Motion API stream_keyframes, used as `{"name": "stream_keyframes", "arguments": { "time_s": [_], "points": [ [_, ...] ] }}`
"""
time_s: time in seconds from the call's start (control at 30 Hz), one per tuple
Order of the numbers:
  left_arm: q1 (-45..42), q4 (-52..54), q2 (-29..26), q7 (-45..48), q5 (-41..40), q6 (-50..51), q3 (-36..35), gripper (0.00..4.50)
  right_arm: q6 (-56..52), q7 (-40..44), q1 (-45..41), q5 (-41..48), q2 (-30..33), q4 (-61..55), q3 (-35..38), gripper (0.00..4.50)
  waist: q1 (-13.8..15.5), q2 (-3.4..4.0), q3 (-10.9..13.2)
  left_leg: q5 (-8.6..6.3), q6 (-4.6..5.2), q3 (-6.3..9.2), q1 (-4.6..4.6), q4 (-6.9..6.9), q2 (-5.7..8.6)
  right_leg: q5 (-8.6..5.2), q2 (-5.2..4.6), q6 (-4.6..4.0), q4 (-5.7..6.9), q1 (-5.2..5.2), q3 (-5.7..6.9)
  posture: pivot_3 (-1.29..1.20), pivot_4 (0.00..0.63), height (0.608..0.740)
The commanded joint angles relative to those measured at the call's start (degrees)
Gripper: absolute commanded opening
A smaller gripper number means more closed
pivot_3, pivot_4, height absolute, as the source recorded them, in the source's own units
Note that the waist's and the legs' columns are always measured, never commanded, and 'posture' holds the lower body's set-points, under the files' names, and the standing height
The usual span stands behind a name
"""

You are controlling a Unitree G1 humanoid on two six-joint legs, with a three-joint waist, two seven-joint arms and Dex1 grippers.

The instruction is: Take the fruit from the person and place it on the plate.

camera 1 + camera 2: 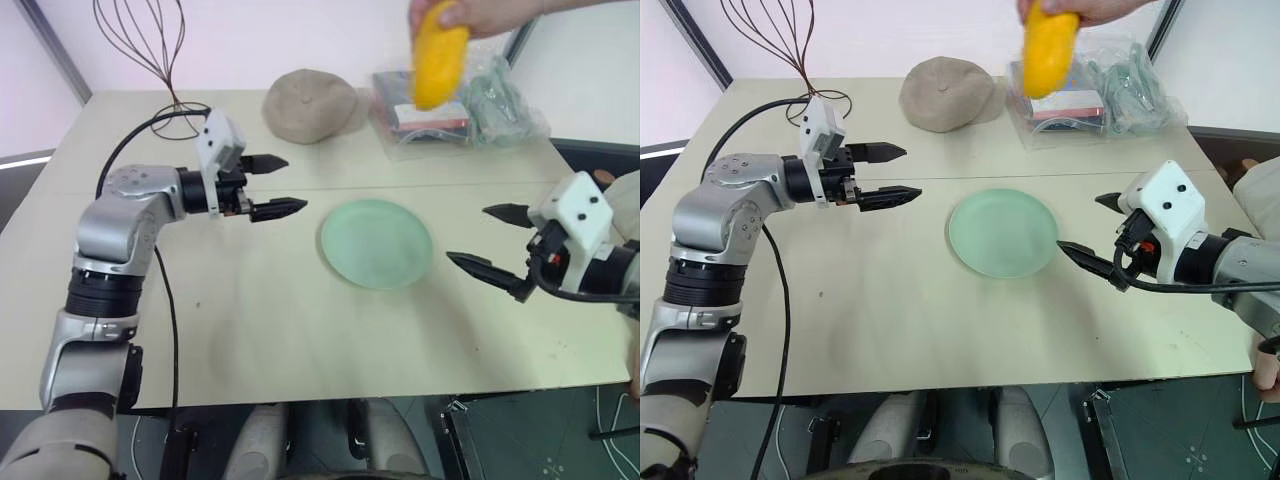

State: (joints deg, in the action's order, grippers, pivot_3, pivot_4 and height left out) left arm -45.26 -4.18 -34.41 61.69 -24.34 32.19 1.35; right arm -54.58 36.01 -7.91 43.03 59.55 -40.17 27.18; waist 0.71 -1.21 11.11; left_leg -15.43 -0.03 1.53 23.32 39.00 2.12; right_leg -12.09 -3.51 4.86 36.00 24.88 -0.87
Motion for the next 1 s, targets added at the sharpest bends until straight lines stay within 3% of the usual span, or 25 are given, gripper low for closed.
{"name": "stream_keyframes", "arguments": {
  "time_s": [0.03,0.3,0.57,0.73,1.0],
  "points": [
    [-2.11,0.25,0.33,-0.48,-0.39,-0.93,-0.93,4.47,0.45,-3.07,-5.53,1.99,-1.83,0.49,0.41,4.5,-0.07,0.0,0.0,0.0,0.0,0.0,0.0,0.0,0.0,0.0,0.0,0.0,0.0,0.0,0.0,0.0,0.15,0.74],
    [-2.6,-0.76,0.9,-0.68,-0.04,-1.78,-0.91,4.47,-10.73,-27.98,-28.97,21.97,-16.97,7.08,0.08,4.5,-0.23,0.03,0.02,0.0,0.0,0.02,0.02,-0.02,-0.03,0.02,-0.01,0.02,0.03,0.05,-0.04,0.0,0.15,0.74],
    [-2.7,-1.29,1.03,-0.84,0.16,-2.45,-0.83,4.47,-11.84,-45.14,-35.45,32.21,-22.2,9.72,-5.22,4.5,-0.1,0.03,0.02,-0.04,0.07,0.01,0.11,-0.06,0.0,0.09,-0.13,0.13,-0.02,0.13,-0.05,0.0,0.15,0.74],
    [-2.58,-1.22,0.99,-1.12,0.21,-2.73,-0.84,4.47,-10.48,-48.21,-37.25,30.66,-23.42,11.91,-9.13,4.5,-0.28,0.05,0.03,-0.04,0.07,0.0,0.11,-0.07,0.0,0.06,-0.12,0.06,-0.01,0.15,-0.05,0.0,0.15,0.74],
    [-1.83,0.2,0.52,-1.72,-0.11,-2.13,-1.2,4.47,-7.95,-45.98,-39.45,25.17,-22.91,15.83,-11.79,4.5,-0.47,0.05,0.03,-0.04,0.08,-0.01,0.11,-0.08,0.0,0.1,-0.06,0.14,0.0,0.16,-0.04,0.0,0.15,0.74]
  ]
}}
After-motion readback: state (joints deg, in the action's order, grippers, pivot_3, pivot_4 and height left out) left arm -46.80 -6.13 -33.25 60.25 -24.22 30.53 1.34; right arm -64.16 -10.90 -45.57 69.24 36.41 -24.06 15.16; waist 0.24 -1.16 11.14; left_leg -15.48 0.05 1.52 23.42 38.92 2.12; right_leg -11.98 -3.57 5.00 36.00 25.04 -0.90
